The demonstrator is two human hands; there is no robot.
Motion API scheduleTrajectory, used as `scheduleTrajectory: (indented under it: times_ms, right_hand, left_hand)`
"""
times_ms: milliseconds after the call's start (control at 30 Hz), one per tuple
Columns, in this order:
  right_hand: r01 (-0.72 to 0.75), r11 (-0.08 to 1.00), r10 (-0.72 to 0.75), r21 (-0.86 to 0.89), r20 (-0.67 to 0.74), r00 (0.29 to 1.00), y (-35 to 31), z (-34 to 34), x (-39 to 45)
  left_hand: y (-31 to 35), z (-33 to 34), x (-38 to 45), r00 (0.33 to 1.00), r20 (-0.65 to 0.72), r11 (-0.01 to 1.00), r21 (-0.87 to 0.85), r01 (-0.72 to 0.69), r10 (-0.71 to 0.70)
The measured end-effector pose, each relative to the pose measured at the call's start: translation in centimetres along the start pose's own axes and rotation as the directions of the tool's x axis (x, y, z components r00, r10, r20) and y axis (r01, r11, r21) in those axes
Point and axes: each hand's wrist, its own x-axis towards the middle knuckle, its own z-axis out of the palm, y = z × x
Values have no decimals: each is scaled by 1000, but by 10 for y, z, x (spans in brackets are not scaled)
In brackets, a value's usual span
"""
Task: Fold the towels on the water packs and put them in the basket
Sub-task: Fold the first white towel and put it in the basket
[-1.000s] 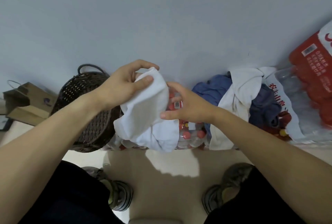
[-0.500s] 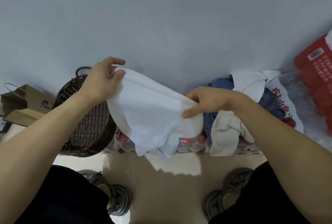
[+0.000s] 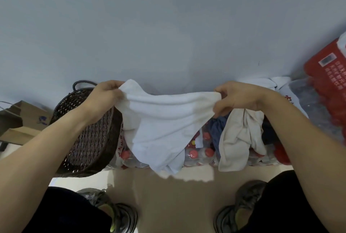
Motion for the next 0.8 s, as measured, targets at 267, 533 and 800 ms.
scheduleTrajectory:
  times_ms: [267, 533, 800]
  right_hand:
    - [116, 917, -69, 381, -135, 988, -3, -2, 2]
    - [330, 776, -228, 538, -248, 941, -27, 37, 3]
    - [411, 814, -410, 409, -96, 907, -42, 68, 0]
  left_hand:
    - [-1, -2, 2, 999, -4, 999, 18, 43, -43]
    - [18, 4, -14, 848, 519, 963, -155, 219, -109]
    - [12, 34, -20, 713, 697, 970, 220, -108, -78]
